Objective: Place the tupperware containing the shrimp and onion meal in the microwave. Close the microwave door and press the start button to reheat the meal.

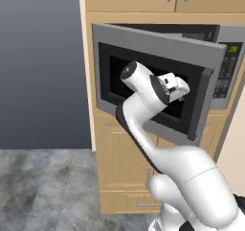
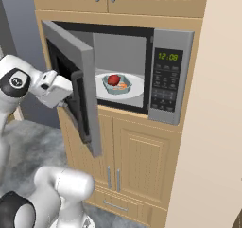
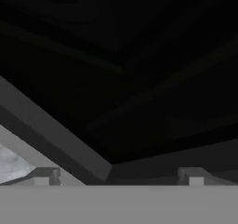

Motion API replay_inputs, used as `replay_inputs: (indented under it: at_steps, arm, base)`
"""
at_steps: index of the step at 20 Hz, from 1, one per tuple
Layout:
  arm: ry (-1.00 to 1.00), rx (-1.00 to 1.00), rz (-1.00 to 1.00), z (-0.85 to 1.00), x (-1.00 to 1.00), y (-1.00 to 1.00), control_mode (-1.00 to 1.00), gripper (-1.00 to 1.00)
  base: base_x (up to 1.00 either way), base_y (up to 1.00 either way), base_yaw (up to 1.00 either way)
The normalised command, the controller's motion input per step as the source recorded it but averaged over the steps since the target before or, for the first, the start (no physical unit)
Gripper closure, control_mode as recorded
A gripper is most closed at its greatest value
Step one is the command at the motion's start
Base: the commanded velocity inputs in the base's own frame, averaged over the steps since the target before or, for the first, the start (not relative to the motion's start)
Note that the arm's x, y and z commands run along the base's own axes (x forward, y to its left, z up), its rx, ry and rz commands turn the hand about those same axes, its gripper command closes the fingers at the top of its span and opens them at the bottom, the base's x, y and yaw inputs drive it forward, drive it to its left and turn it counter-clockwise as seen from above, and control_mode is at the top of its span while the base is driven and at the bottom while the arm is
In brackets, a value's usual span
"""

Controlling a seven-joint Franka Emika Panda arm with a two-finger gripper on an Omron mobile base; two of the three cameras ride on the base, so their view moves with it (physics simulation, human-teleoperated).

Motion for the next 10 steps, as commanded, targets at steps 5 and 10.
replay_inputs:
  at_steps: [5, 10]
  arm:
    - [0.0, 0.08, 0.13, -0.1, 1.0, -0.62, -1.0, -1.0]
    - [-0.09, 0.03, 0.14, -0.14, 1.0, -0.39, -1.0, -1.0]
  base:
    - [0.0, 0.0, 0.0]
    - [0.0, 0.0, 0.0]
